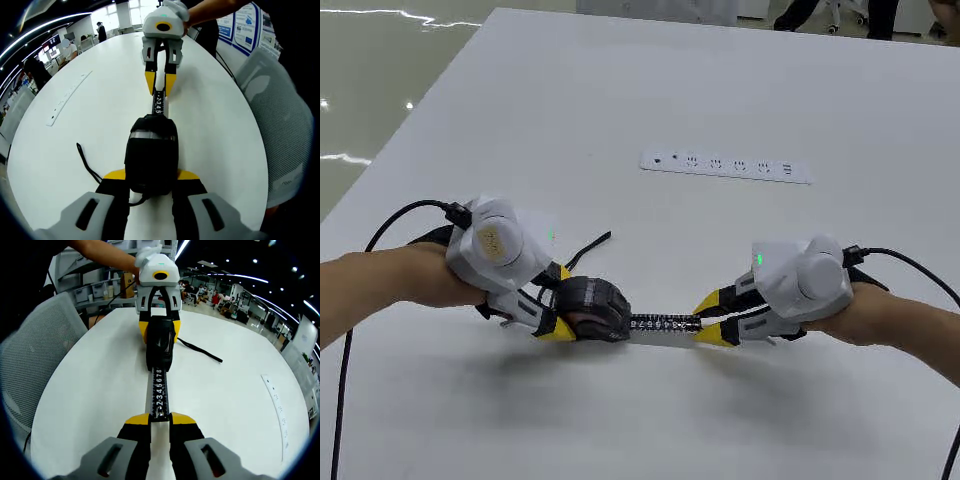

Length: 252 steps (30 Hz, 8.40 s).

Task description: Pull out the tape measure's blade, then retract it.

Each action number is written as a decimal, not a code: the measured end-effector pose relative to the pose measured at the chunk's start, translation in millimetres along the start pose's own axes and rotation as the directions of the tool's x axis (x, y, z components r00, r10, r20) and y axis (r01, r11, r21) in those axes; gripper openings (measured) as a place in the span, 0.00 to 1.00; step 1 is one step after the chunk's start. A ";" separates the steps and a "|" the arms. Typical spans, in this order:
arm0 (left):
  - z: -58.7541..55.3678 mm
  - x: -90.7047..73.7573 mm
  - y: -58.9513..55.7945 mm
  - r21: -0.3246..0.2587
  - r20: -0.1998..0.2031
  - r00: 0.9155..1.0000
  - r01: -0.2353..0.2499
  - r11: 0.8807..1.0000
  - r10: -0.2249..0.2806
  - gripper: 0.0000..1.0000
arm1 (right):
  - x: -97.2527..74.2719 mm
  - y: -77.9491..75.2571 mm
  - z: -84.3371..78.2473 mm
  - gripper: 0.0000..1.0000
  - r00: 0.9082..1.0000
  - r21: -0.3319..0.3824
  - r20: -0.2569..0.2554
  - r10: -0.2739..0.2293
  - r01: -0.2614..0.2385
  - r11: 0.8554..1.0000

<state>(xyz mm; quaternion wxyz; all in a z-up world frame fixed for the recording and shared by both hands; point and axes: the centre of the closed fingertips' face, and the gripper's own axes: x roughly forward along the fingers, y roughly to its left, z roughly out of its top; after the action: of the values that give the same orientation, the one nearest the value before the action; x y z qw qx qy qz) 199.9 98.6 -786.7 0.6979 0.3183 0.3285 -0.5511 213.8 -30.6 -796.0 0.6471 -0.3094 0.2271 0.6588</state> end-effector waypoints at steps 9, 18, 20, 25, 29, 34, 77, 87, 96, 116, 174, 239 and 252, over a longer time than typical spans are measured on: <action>-0.1 -0.1 0.6 -0.001 0.000 1.000 -0.003 1.000 0.003 0.27 | -2.8 -3.2 -4.1 0.12 1.000 -0.002 -0.006 -0.008 0.008 1.000; -1.2 -0.1 1.3 -0.004 0.001 1.000 -0.005 1.000 0.005 0.27 | -5.6 -4.6 -6.0 0.12 1.000 -0.005 -0.003 -0.014 0.014 1.000; -1.3 0.0 1.2 -0.002 0.001 1.000 -0.005 1.000 0.005 0.27 | -6.1 -4.3 -6.8 0.12 1.000 -0.005 -0.003 -0.014 0.014 1.000; -2.7 0.7 2.2 -0.002 0.001 1.000 -0.005 1.000 0.005 0.27 | -7.6 -4.6 -9.4 0.12 1.000 -0.007 -0.001 -0.017 0.017 1.000; -2.5 0.8 2.0 -0.003 0.001 1.000 -0.005 1.000 0.005 0.27 | -7.4 -5.8 -10.9 0.12 1.000 -0.006 -0.001 -0.019 0.019 1.000; -2.1 1.1 1.9 0.001 -0.001 1.000 -0.005 1.000 0.005 0.27 | -7.8 -4.7 -11.3 0.12 1.000 -0.003 -0.002 -0.018 0.018 1.000; 0.4 1.7 0.5 -0.001 -0.002 1.000 -0.010 1.000 0.010 0.27 | -13.3 -0.5 -18.8 0.12 1.000 0.034 0.000 -0.014 0.014 0.999; 0.7 1.4 0.4 -0.001 -0.002 1.000 -0.010 1.000 0.010 0.27 | -13.1 0.8 -18.8 0.12 1.000 0.035 0.000 -0.012 0.012 0.999; 0.6 1.5 0.7 -0.001 -0.002 1.000 -0.010 1.000 0.010 0.27 | -15.0 -0.4 -20.7 0.12 1.000 0.029 -0.003 -0.017 0.017 0.999; -2.0 2.9 2.3 -0.003 -0.003 1.000 -0.011 1.000 0.011 0.27 | -22.9 0.0 -27.7 0.12 1.000 0.031 -0.009 -0.024 0.024 0.999; 2.6 3.0 -0.2 -0.004 -0.004 1.000 -0.013 1.000 0.013 0.27 | -24.4 -0.8 -37.9 0.13 0.999 0.070 -0.021 -0.037 0.038 0.997; 2.1 3.3 0.2 -0.009 -0.009 1.000 -0.012 1.000 0.012 0.27 | -28.9 -0.9 -44.7 0.12 0.999 0.072 -0.033 -0.043 0.046 0.996; 2.7 3.2 -0.3 -0.010 -0.009 1.000 -0.014 1.000 0.014 0.27 | -28.6 -0.8 -46.1 0.12 0.998 0.064 -0.042 -0.047 0.050 0.997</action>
<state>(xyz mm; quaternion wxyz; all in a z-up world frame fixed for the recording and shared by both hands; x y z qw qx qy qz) 200.4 94.7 -787.8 0.7017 0.3196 0.3323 -0.5432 219.1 -83.2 -808.4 0.6679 -0.3069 0.2540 0.6286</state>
